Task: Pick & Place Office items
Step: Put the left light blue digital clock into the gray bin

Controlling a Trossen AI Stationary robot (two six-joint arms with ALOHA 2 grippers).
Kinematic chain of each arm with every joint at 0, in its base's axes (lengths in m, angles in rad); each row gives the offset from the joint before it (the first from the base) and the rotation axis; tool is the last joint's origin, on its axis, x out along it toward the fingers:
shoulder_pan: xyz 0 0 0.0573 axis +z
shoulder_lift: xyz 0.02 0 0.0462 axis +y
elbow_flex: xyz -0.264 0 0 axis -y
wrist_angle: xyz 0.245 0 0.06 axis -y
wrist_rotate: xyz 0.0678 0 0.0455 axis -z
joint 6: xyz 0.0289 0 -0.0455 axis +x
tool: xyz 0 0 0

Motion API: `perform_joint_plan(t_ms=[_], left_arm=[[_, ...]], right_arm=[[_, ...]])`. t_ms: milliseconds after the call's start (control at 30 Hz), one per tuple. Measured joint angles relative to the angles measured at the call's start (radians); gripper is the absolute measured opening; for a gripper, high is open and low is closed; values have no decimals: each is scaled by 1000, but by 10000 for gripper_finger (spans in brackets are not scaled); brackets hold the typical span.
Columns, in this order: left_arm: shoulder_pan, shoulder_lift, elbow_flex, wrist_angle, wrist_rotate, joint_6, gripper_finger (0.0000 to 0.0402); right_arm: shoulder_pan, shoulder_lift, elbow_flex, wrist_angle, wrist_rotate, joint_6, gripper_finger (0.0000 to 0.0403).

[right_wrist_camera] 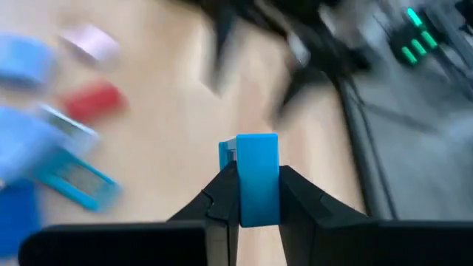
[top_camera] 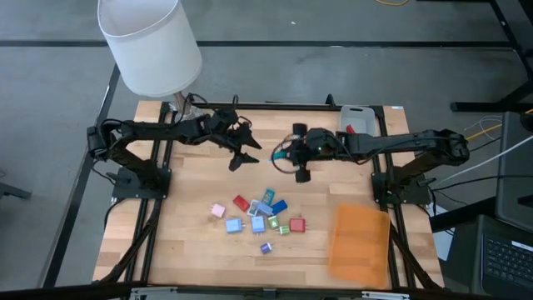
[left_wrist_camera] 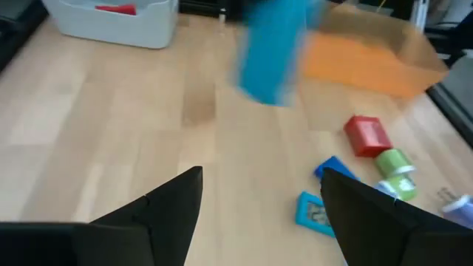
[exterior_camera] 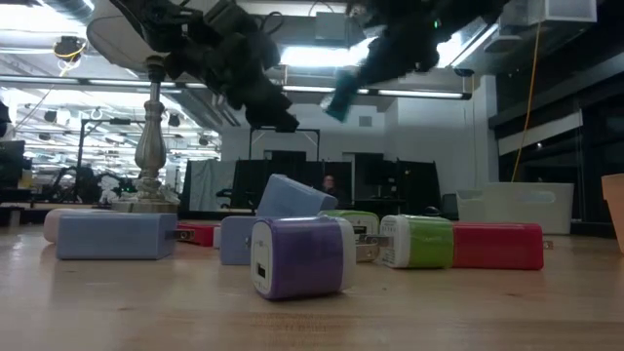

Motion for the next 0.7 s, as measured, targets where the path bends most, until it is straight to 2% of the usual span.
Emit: perform_joint_plan(t_ms=[133,267,500,700], left_arm=[[7,0,0,-3,-58,51,264],[7,0,0,-3,-70,72,264],[-2,0,0,-3,-106,73,264],[-15,0,0,-3,-105,83,264]], right_arm=[[-96,-5,0,-132,162,87,64],[-228,-5,0,-258,365,213,65],[-463,-5,-67,-333,425,426,62],[-553,-8,-207,-331,512,579,62]])
